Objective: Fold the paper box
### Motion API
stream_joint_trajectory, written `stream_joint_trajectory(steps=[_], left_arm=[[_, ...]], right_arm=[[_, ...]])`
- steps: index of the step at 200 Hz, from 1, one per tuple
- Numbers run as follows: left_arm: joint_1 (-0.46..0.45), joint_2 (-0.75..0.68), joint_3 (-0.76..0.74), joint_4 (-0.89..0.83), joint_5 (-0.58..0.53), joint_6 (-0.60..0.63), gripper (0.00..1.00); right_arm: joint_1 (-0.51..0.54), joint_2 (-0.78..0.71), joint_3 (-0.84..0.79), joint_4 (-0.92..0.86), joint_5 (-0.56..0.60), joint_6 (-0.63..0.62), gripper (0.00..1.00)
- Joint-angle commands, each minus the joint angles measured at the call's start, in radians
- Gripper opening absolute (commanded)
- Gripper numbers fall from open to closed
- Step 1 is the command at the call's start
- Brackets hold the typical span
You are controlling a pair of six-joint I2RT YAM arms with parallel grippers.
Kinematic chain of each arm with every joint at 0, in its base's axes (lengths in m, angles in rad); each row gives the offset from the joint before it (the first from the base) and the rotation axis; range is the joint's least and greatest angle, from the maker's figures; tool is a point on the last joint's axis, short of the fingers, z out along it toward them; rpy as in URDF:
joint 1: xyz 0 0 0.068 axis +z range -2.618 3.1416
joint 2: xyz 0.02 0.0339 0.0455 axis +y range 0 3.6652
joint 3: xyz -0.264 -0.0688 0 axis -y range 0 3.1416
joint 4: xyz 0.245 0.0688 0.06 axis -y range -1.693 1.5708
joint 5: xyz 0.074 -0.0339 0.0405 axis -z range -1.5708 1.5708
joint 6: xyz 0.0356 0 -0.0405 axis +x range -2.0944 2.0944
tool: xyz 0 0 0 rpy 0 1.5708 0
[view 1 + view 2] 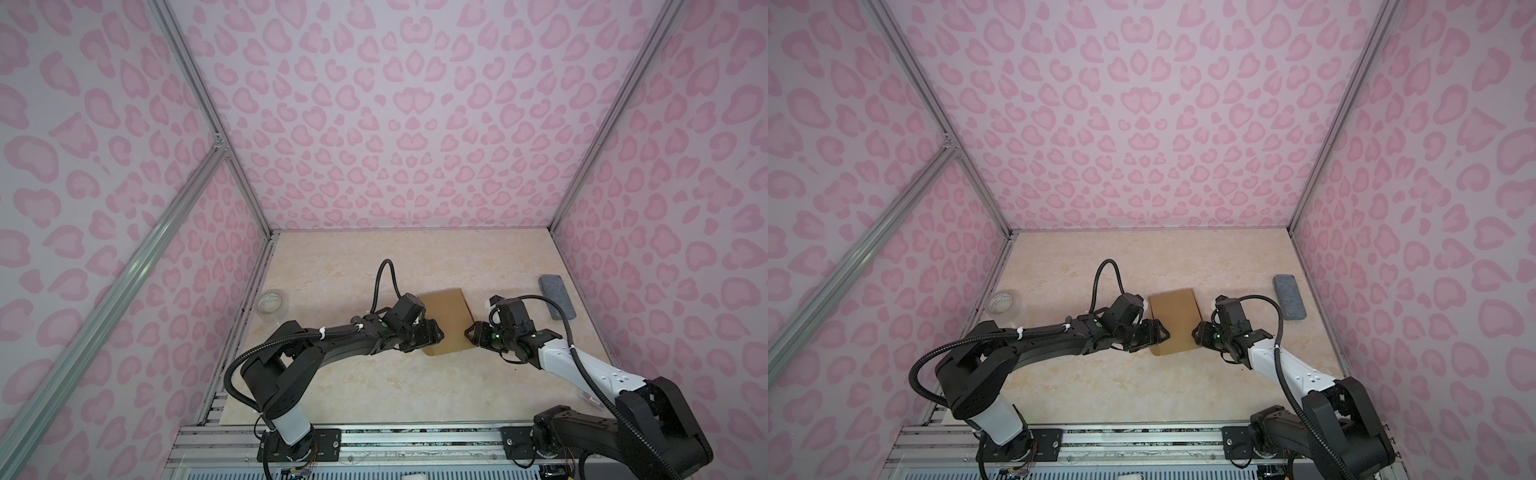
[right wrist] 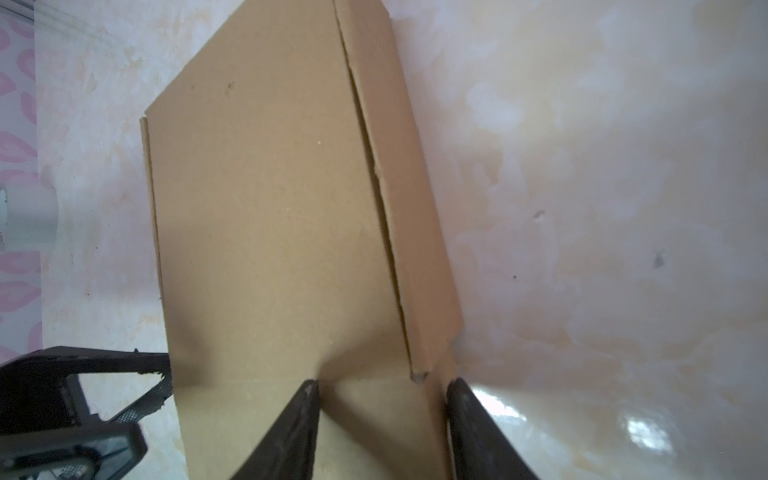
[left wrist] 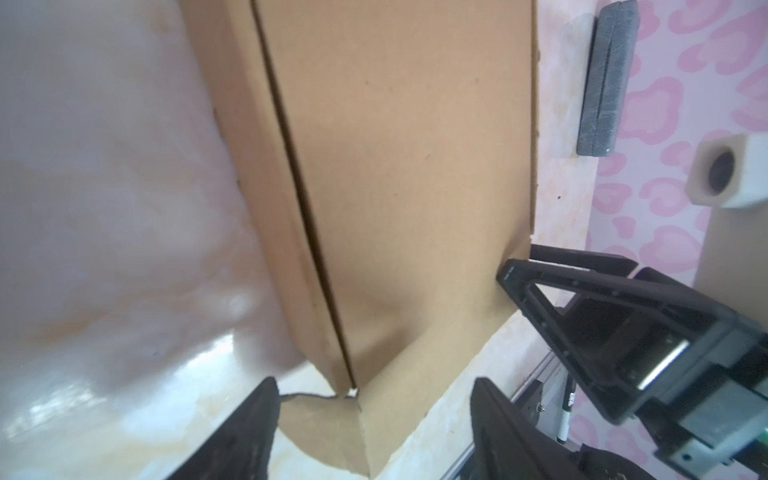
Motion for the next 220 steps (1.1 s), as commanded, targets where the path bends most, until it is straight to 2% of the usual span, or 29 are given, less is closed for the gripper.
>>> stream_joint_trajectory(steps=[1,27,59,220], left_arm=[[0.001,-0.017,0.006,-0.052,-0.015,-0.001,0.76],[-0.005,-0.033,0.011,-0.052,0.022,-0.03,0.76],[-0.024,-0.075,0.01,-0.058,0.003,-0.034,0.76],[-0.029,0.059,0.048,-0.012,0.015,-0.02,0.71]], right_arm=[[0.0,0.002,-0.001,-0.006,0.02,-0.01,0.51],[0.001,0.001,-0.004,-0.008,0.023,-0.01,0.51],[0.001,0.006,-0.003,-0.008,0.022,-0.014,0.51],[0.001,0.002,0.004,-0.009,0.005,-0.006,0.51]])
